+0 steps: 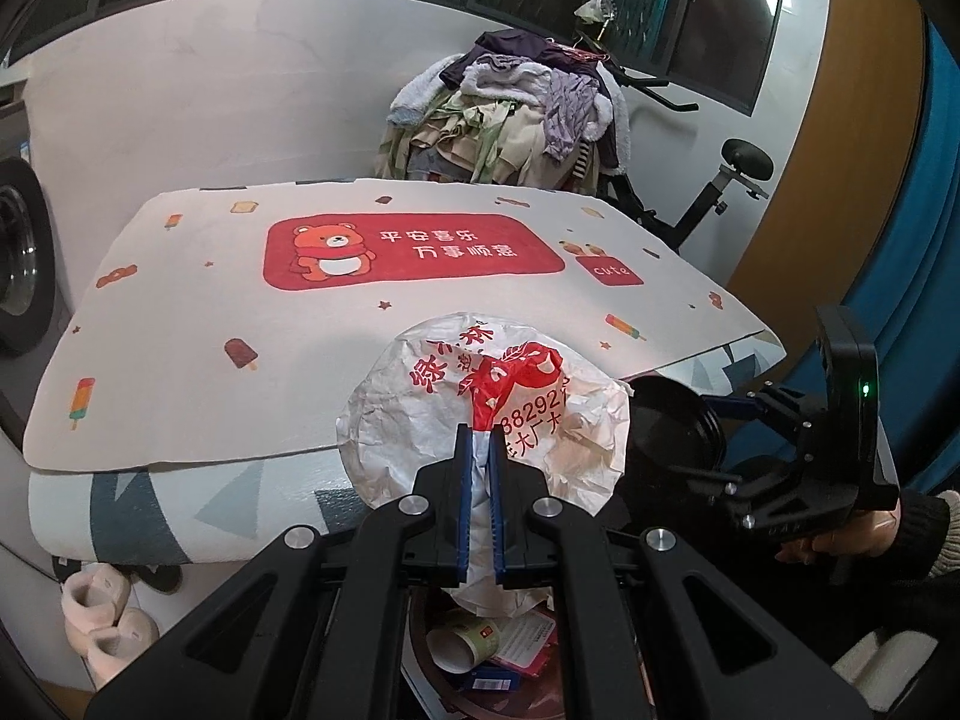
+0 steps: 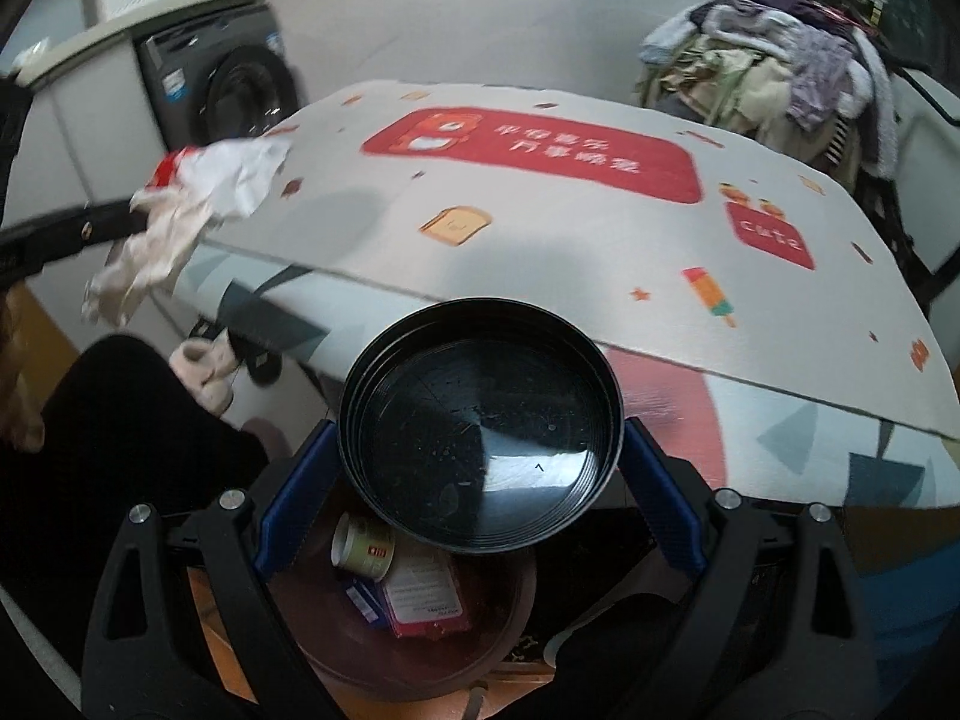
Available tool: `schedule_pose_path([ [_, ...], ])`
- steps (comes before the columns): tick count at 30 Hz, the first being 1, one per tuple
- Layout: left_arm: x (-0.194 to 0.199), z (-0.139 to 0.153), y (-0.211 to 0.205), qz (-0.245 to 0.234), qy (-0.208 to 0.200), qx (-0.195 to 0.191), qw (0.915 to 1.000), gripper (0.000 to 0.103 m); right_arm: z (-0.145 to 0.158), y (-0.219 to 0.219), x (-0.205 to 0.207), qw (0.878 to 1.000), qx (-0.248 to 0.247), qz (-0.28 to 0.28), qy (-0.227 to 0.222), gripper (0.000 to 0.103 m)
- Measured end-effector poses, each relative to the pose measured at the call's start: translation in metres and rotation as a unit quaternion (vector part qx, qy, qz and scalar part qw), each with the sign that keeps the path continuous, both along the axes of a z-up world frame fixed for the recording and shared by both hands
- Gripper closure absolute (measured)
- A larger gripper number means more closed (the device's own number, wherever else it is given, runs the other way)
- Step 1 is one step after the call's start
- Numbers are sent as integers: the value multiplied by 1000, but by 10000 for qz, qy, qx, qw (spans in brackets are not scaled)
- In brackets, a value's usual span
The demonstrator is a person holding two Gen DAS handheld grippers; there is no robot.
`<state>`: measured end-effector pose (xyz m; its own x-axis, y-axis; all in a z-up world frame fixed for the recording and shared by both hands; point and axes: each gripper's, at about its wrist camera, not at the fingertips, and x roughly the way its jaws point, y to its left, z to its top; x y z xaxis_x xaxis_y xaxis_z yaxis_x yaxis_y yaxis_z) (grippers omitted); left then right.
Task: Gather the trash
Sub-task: 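Carry the black lid and white plastic bag off the table over the bin, then open both grippers to drop the lid and bag into the bin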
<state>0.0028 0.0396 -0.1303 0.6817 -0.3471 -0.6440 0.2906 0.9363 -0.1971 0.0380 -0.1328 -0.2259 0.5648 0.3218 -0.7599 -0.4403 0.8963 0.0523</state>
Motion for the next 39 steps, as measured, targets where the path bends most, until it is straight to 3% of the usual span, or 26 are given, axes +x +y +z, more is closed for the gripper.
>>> schedule_pose_path([
  [8,-2,-4,-3,-106,-3,51,9999,97,-11,16,-2,9986,-122,439,264,12],
  [12,-2,-8,-8,-241,13,72,9997,97,-12,16,-2,9984,-111,471,292,6],
  [18,-5,-24,-22,-684,40,187,9975,97,2,-3,6,9997,131,171,64,6],
  [24,-4,-46,-42,-1143,147,335,9928,97,18,-30,8,9971,289,-338,-625,6],
  [27,-1,-56,-47,-1215,297,390,9914,97,8,-40,12,9965,563,-468,-415,6],
  [39,1,-67,-58,-1330,478,521,9886,96,2,-32,13,9973,398,-477,-385,6],
])
